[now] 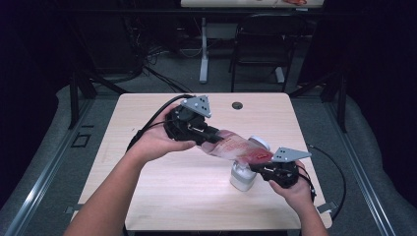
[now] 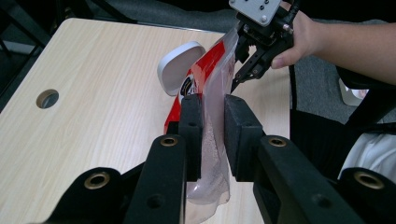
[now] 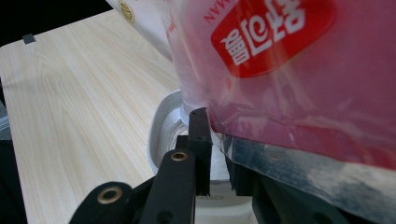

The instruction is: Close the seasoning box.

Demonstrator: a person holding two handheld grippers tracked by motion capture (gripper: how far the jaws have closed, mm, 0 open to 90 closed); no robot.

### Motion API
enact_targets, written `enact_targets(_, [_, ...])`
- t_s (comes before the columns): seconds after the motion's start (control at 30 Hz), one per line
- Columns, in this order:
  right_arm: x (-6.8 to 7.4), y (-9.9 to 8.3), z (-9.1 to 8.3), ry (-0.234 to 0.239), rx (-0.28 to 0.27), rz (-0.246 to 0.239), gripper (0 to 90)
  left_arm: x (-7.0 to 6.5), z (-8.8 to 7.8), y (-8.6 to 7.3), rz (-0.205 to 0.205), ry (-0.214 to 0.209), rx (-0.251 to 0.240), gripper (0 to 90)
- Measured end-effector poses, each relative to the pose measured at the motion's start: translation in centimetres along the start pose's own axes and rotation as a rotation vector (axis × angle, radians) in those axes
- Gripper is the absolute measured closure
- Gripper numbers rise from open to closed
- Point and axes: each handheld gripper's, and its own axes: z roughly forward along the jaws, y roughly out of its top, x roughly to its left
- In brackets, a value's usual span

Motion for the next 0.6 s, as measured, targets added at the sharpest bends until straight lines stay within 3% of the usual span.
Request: enact_targets(0.6, [0.05, 0.03, 0.00, 0.003, -0.006, -0.001, 81.6, 0.22, -0.10, -0.75, -0.015, -0.001, -0.006, 78.3])
